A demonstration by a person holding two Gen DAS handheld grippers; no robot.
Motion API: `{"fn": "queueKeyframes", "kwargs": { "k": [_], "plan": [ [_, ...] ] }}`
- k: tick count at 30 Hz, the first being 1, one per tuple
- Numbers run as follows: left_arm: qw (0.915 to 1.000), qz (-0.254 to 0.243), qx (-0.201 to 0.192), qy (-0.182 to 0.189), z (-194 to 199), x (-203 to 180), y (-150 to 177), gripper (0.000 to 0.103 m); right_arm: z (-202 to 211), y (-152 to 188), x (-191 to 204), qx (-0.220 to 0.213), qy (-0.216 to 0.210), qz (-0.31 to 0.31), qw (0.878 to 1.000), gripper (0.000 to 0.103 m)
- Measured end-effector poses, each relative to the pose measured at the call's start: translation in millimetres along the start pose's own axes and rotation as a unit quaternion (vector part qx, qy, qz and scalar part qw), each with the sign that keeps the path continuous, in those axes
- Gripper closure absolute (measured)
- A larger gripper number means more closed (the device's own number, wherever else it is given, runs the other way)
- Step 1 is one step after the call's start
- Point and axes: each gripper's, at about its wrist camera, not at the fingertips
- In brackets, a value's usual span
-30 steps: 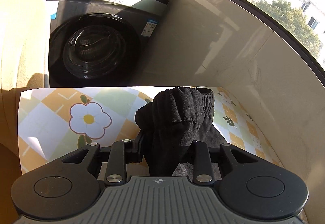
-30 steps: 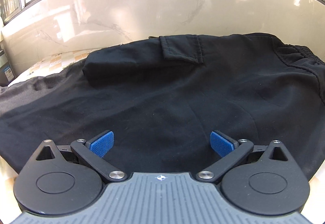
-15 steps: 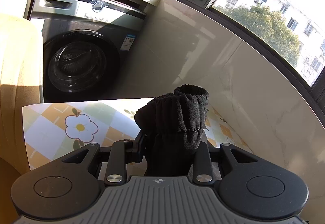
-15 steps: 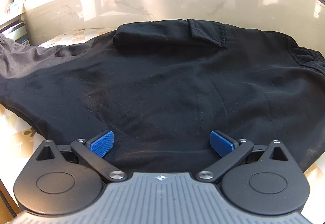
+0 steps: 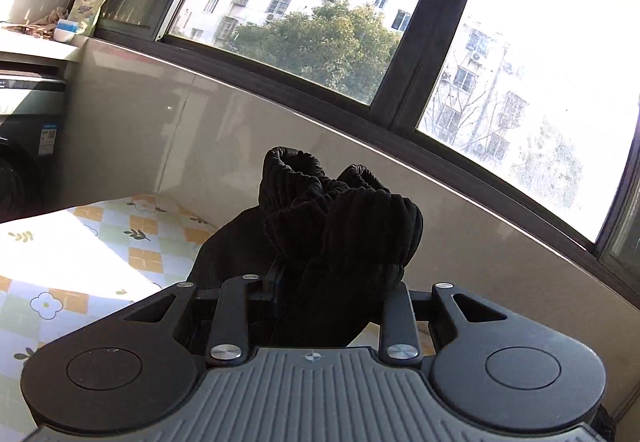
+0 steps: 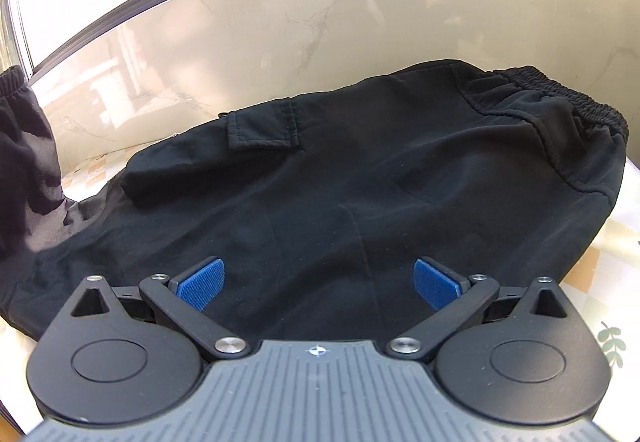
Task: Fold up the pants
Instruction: 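Lay the cuff onto the pants near the waistband and open the left tool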
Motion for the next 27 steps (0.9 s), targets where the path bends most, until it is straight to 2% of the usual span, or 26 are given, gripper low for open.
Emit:
{"fn": "queueKeyframes", "kwargs": {
  "k": [5, 8, 10, 12, 13, 14, 16, 20, 24, 26, 27],
  "plan": [
    [0.9958, -0.074, 0.040, 0.038, -33, -85, 43, 0.073, 9, 6, -27, -0.007, 0.005, -0.022, 1.000, 0.000],
    [0.9843, -0.140, 0.098, 0.043, -63, -131, 82, 0.073, 13, 11, -42, -0.010, 0.003, -0.038, 0.999, 0.000],
    [0.9763, -0.168, 0.130, 0.040, -80, -148, 103, 0.073, 15, 13, -49, -0.010, 0.001, -0.045, 0.999, 0.000],
    [0.9671, -0.194, 0.161, 0.029, -94, -158, 120, 0.070, 16, 14, -51, -0.010, -0.002, -0.046, 0.999, 0.000],
    [0.9618, -0.206, 0.179, 0.026, -100, -162, 127, 0.064, 16, 14, -52, -0.010, -0.002, -0.045, 0.999, 0.000],
    [0.9583, -0.208, 0.194, 0.031, -104, -160, 128, 0.060, 16, 14, -51, -0.009, -0.002, -0.045, 0.999, 0.000],
    [0.9564, -0.195, 0.212, 0.050, -104, -153, 124, 0.057, 16, 12, -50, -0.011, -0.005, -0.045, 0.999, 0.000],
    [0.9548, -0.151, 0.229, 0.113, -89, -119, 95, 0.054, 16, 8, -43, -0.017, -0.023, -0.041, 0.999, 0.000],
    [0.9501, -0.125, 0.230, 0.169, -57, -87, 76, 0.049, 8, -1, -27, -0.014, -0.038, -0.026, 0.999, 0.000],
    [0.9523, -0.111, 0.220, 0.180, -49, -76, 71, 0.042, 4, -4, -20, -0.010, -0.042, -0.020, 0.999, 0.000],
    [0.9541, -0.105, 0.214, 0.181, -48, -74, 72, 0.041, 2, -5, -15, -0.011, -0.042, -0.016, 0.999, 0.000]
  ]
}}
Point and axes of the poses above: each gripper's, at about its wrist camera, not at the fingertips, and z roughly against the way its jaws point, x to its left, y to its underside, and after that the axes turned 13 degrees about x, right-handed
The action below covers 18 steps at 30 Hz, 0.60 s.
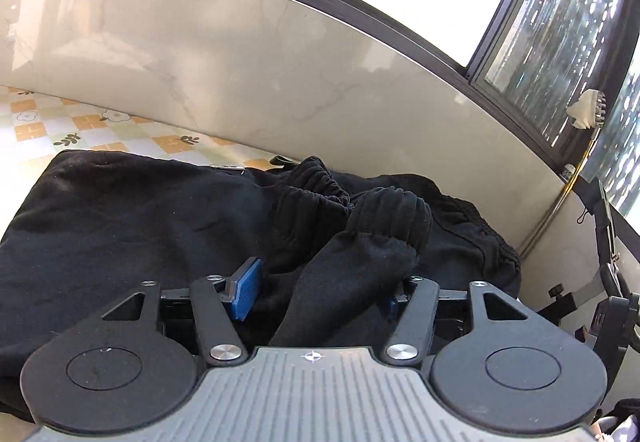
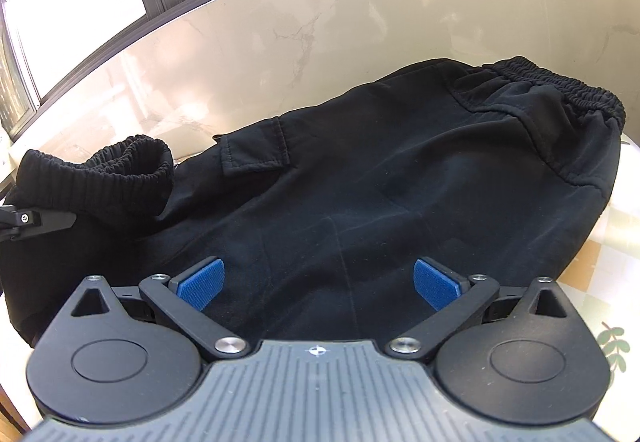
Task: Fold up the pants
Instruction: 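Lay the cuff onto the pants near the waistband and open the left tool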
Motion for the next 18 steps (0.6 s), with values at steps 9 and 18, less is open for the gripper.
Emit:
{"fn": "queueKeyframes", "kwargs": {
  "k": [9, 18],
  "plan": [
    [0.9984, -0.021, 0.043, -0.029, -61, -29, 8, 0.045, 11, 6, -5, -0.003, 0.030, -0.018, 0.999, 0.000],
    [0.9941, -0.012, 0.105, 0.027, -78, -4, 16, 0.036, 22, 3, -2, -0.012, 0.037, -0.017, 0.999, 0.000]
  ]
}}
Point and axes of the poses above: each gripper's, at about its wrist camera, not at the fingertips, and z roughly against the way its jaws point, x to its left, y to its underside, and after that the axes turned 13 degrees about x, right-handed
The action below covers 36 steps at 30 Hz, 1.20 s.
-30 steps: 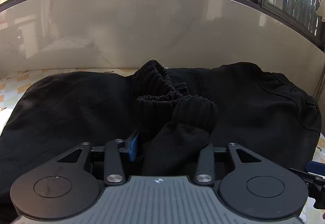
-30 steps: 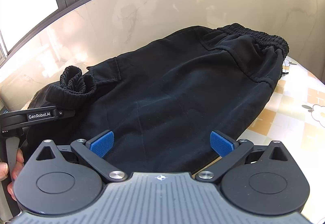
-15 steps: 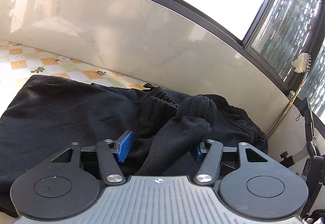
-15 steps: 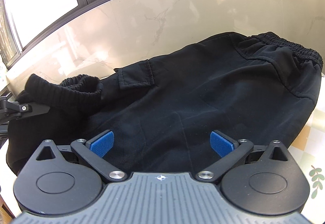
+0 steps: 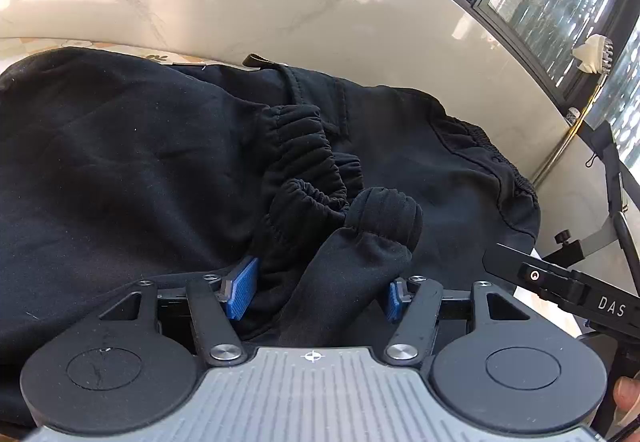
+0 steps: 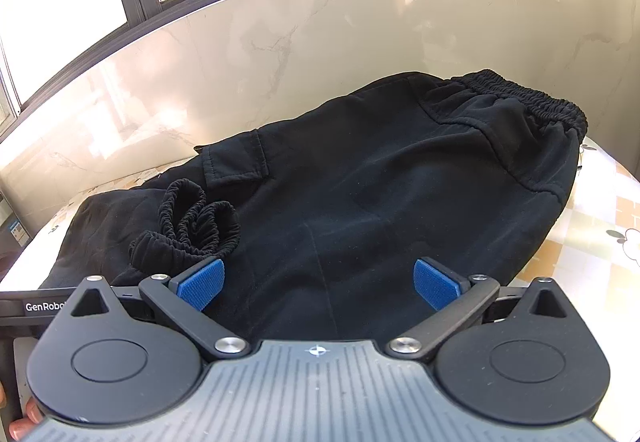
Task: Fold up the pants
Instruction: 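Lay the cuff onto the pants near the waistband and open the left tool, then grasp the ribbed cuffs with the right tool and lift them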
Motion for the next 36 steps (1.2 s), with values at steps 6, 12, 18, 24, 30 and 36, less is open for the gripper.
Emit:
{"fn": "queueKeyframes", "kwargs": {
  "k": [6, 12, 18, 24, 30, 36],
  "plan": [
    [0.9968, -0.006, -0.024, 0.076, 22, 5, 11, 0.001, -7, 1, 11, 0.006, -0.008, 0.009, 1.000, 0.000],
    [0.9949, -0.021, -0.094, 0.030, 75, 15, 20, 0.005, -3, 3, 12, 0.006, -0.011, 0.013, 1.000, 0.000],
    [0.9782, 0.022, -0.182, -0.098, 150, 67, 45, 0.005, -11, 5, 26, 0.016, -0.037, 0.021, 0.999, 0.000],
    [0.9649, 0.055, -0.169, -0.194, 177, 113, 80, 0.004, -34, 5, 57, 0.035, -0.063, 0.053, 0.996, 0.000],
    [0.9654, 0.042, -0.131, -0.222, 164, 127, 101, 0.004, -38, 1, 81, 0.026, -0.066, 0.096, 0.993, 0.016],
    [0.9655, -0.004, -0.096, -0.242, 139, 128, 103, 0.005, -43, 0, 87, 0.036, -0.064, 0.107, 0.992, 0.040]
  ]
}}
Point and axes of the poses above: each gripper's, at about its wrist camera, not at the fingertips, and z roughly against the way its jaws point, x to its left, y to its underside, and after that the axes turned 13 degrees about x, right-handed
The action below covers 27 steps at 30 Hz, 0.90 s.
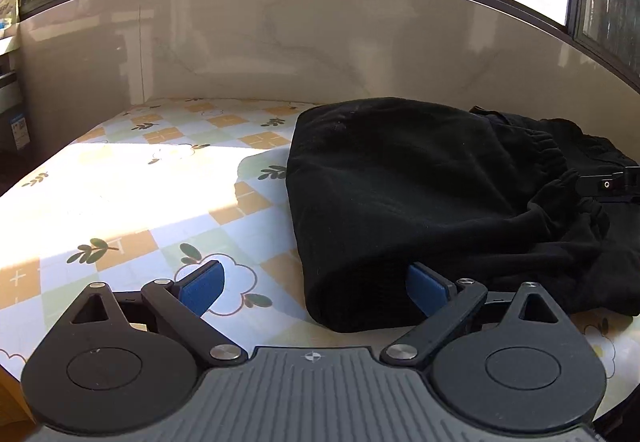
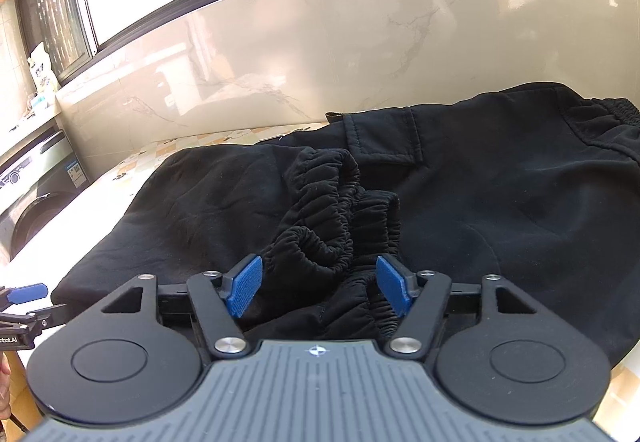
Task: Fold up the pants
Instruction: 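Grasp the ribbed cuffs with the right tool and lift them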
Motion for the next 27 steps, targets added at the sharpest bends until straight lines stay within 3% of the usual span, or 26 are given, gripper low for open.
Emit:
{"fn": "queueKeyframes", "kwargs": {
  "k": [4, 7, 9, 10, 12, 15, 19, 24, 27],
  "plan": [
    [1.0000, 0.001, 0.008, -0.002, -5, 5, 1, 0.005, -5, -6, 6, -0.001, -0.001, -0.001, 1.000, 0.040],
    [0.9998, 0.006, 0.017, -0.005, -14, 6, 1, 0.005, -13, -12, 6, 0.000, -0.011, -0.015, 1.000, 0.030],
    [0.9997, 0.007, 0.021, -0.004, -15, 4, 2, 0.005, -20, -15, 6, 0.007, -0.017, -0.019, 1.000, 0.032],
    [0.9997, 0.009, 0.022, -0.004, -17, 3, 2, 0.005, -23, -16, 8, 0.010, -0.012, -0.015, 1.000, 0.035],
    [0.9996, 0.013, 0.024, -0.007, -21, 0, 2, 0.005, -25, -16, 13, 0.008, 0.013, -0.004, 1.000, 0.057],
    [0.9995, 0.016, 0.025, -0.013, -23, -3, 2, 0.005, -4, -13, 9, -0.040, -0.001, -0.006, 0.999, 0.071],
    [0.9986, 0.019, 0.023, -0.043, -23, -1, 1, 0.004, 27, -4, -2, -0.079, 0.001, -0.015, 0.997, 0.071],
    [0.9961, 0.075, 0.024, -0.041, -21, 20, 2, 0.004, 15, 26, -24, -0.012, -0.017, -0.048, 0.999, 0.072],
    [0.9960, 0.073, 0.018, -0.049, -20, 19, 4, 0.004, 7, 40, -32, 0.003, -0.026, -0.070, 0.997, 0.070]
  ]
}}
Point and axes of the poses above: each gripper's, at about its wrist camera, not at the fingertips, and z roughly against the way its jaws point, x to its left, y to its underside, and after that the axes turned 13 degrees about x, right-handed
